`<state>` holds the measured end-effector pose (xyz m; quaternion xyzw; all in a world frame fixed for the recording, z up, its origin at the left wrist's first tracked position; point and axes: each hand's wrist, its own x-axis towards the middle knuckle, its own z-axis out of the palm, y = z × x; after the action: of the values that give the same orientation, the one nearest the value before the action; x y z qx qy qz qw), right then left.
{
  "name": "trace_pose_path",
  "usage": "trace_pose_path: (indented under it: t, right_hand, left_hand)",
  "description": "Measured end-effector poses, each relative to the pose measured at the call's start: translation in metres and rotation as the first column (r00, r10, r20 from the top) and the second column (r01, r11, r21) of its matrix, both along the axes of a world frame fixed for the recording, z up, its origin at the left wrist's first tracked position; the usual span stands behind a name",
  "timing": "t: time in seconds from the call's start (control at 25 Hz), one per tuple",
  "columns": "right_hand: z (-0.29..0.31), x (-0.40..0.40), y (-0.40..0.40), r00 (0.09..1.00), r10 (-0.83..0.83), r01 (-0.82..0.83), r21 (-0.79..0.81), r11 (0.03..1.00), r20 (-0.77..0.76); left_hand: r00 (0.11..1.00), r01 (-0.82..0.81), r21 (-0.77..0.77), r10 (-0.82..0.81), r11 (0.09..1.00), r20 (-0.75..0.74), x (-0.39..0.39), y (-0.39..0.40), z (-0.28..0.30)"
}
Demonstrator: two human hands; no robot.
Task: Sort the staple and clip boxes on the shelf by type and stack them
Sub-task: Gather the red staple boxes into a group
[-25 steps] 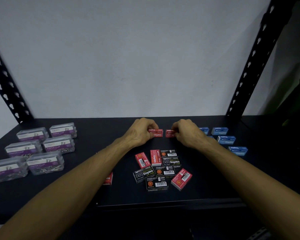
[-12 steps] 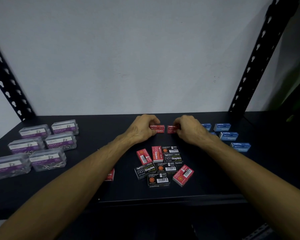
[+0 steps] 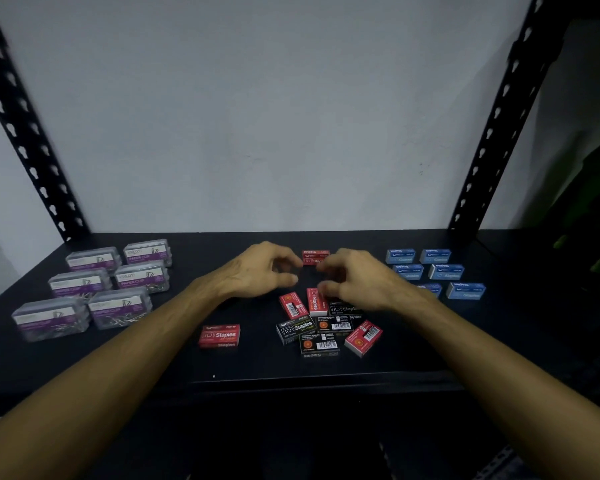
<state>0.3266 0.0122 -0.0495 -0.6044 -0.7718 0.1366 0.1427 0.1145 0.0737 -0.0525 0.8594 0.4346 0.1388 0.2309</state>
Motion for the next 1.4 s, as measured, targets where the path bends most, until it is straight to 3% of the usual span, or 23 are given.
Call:
trace_pose_path:
  t: [0.4,0.64,1.12,1.4]
  right_hand:
    - [-0.003,-0.010,-0.006,0.997,0.033,-0.020,-0.191,0.981,0.063]
    - [-0.009,-0.005,-0.007,0.996,-0.015,-0.002,-0.194,0.981,-0.088]
    - [-0.018,-0.005,-0.003,0.937,-0.063,0.030,-0.099,0.995,-0.344]
    - [-0.022,-0.007,-0.004,0.938,-0.034,0.029,-0.019,0.999,-0.344]
  left_hand:
    - [0.961,0.166,-0.178,-0.200,0.970,-0.190,-0.008,-0.023,0.005]
    - [0.961,0.143,-0.077,-0.158,0.987,-0.228,-0.013,-0.018,-0.001]
    - [0.994,0.032,-0.093,-0.041,0.995,-0.104,-0.022,-0.004,-0.009]
    - [0.998,0.021,-0.064,-0.024,0.998,-0.058,-0.016,-0.005,-0.006]
